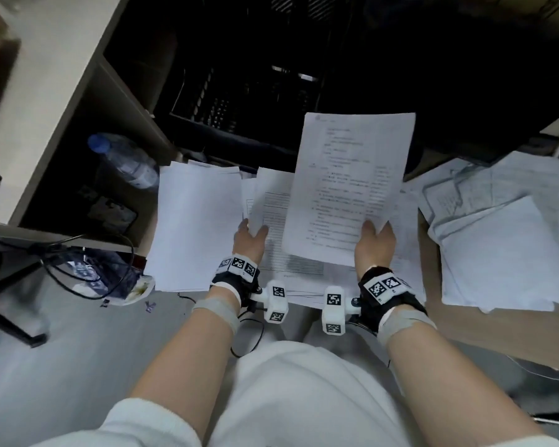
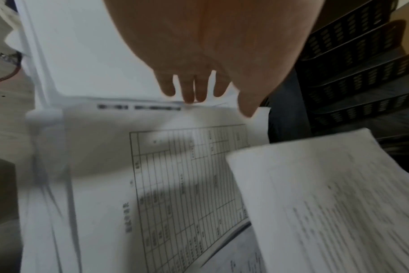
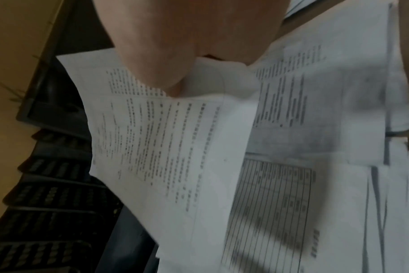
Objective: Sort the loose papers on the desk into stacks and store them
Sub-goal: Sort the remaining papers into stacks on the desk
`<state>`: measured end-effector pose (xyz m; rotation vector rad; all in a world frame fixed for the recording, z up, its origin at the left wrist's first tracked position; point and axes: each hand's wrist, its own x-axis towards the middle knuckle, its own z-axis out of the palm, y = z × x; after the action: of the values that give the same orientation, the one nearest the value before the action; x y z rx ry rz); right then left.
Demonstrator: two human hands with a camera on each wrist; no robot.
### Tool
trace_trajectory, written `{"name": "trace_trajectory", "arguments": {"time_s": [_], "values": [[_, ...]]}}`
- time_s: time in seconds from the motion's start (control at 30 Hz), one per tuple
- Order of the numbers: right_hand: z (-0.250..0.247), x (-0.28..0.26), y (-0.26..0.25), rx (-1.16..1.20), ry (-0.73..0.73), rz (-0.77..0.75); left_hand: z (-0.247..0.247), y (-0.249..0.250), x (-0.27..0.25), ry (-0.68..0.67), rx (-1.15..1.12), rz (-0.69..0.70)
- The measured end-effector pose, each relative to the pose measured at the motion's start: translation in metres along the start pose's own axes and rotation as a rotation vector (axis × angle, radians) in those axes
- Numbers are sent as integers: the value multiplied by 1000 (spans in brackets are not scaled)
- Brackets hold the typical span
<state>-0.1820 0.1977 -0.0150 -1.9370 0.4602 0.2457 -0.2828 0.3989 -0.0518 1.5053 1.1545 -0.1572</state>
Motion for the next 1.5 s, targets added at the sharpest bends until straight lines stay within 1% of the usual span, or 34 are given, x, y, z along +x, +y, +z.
{"name": "trace_trajectory", "arguments": {"time_s": [0.07, 0.13, 0.17, 0.2, 0.27, 0.33, 0.4, 0.47, 0.5, 0.57, 0.7, 0.87, 0.93, 1.0, 1.07, 1.17, 1.27, 1.33, 1.4, 1.5], "values": [[19, -9, 0, -12, -111, 5, -16, 7, -5, 18, -138, 31], [41, -20, -3, -33, -225, -6, -38, 13, -10, -17, -205, 20], [52, -28, -6, -46, -285, -11, -48, 11, -12, -14, -211, 20], [64, -34, -6, -66, -342, -12, -59, 7, -14, 23, -184, 46], [86, -47, -7, -137, -425, -33, -80, -8, -13, 157, -62, 107], [105, -57, -4, -262, -464, -28, -101, -25, -14, 279, 7, 61], [122, -68, -1, -405, -535, -9, -122, -40, -16, 387, -2, 10], [137, -80, 4, -464, -616, 6, -140, -53, -14, 455, -43, -27], [145, -86, 6, -472, -646, 7, -147, -57, -14, 466, -62, -38], [162, -97, 11, -488, -684, 9, -158, -64, -15, 445, -97, -26], [195, -109, 22, -480, -734, 35, -172, -72, -28, 338, -27, 57], [212, -106, 23, -487, -812, 86, -167, -79, -24, 223, -99, 24], [206, -102, 21, -498, -822, 110, -159, -75, -22, 194, -121, 10], [192, -94, 22, -495, -788, 109, -147, -67, -19, 162, -123, 21], [173, -81, 24, -444, -755, 105, -129, -54, -17, 132, -155, 35], [126, -58, 14, -361, -669, 149, -84, -28, -10, 39, -267, 42], [72, -21, 14, -383, -535, 169, -21, 2, -10, -112, -317, 49], [36, 13, 28, -374, -442, 197, 21, 18, -12, -230, -258, 60], [-2, 31, 26, -378, -357, 240, 62, 27, -14, -327, -156, 51], [-52, 62, 35, -452, -276, 316, 113, 33, -20, -389, -16, 16]]}}
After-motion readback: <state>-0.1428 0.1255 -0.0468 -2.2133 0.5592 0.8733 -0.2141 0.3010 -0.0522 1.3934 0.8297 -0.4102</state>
